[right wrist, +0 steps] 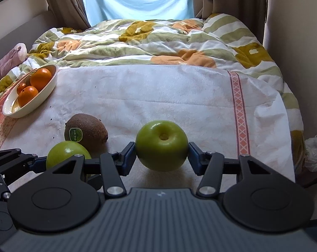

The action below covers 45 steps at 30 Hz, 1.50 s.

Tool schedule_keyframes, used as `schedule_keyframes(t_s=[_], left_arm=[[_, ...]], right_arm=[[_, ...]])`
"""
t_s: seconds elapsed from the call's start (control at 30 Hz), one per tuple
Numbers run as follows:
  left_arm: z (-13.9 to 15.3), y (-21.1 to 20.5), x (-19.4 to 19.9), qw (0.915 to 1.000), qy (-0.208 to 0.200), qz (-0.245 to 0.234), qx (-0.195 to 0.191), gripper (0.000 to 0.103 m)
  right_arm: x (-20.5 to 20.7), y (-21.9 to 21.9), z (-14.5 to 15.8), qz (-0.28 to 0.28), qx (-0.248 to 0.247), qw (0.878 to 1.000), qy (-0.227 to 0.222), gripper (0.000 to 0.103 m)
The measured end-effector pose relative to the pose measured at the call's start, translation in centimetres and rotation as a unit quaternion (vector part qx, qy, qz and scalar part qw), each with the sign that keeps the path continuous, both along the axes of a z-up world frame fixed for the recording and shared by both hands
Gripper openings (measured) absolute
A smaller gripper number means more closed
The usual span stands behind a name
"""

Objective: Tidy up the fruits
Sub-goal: 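Grasp a green apple with the left tool while the right tool grasps another, then carry both green apples to the duck bowl and lower them inside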

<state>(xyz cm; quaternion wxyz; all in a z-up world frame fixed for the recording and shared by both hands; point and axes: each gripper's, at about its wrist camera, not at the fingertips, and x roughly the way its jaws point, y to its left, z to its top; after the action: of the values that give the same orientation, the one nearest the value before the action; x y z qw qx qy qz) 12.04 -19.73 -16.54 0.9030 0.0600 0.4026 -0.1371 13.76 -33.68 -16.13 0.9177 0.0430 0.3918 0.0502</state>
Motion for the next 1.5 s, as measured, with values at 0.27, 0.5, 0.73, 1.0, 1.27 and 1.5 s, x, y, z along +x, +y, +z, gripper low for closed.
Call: schedule_keyframes(t_s=[0.27,0.5,0.73,1.0,1.27,1.5], left_arm=[[3.4,1.5,-0.8,0.9994,-0.028,0.017,-0.013,0.061],[8.7,4.7,-1.2,0.9963,-0.06,0.052,-0.03,0.061],[12.7,10.1,-0.6,0.9927,-0.082,0.082,-0.031,0.061],[14.8,18.3,2.3,0.99,-0.087,0.11,-0.012,0.061],[13.1,25.7,7.3,0.9935,-0.067,0.091,0.011,0.061],[9.7,29.5,12.0,0.9976,-0.049,0.048,0.013,0.061]], right_arm=[[-0.8,0.5,3.9,0.004,0.003,1.0,-0.022,0.068],[-1.5,2.5,8.2,0.013,0.009,0.999,-0.036,0.068],[-1.1,7.3,12.3,0.04,0.006,0.998,-0.056,0.068],[1.3,14.6,14.0,0.06,0.031,0.996,-0.054,0.068],[5.2,22.0,12.5,0.063,0.033,0.997,-0.036,0.068],[8.3,27.1,9.7,0.068,0.016,0.998,-0.008,0.068]])
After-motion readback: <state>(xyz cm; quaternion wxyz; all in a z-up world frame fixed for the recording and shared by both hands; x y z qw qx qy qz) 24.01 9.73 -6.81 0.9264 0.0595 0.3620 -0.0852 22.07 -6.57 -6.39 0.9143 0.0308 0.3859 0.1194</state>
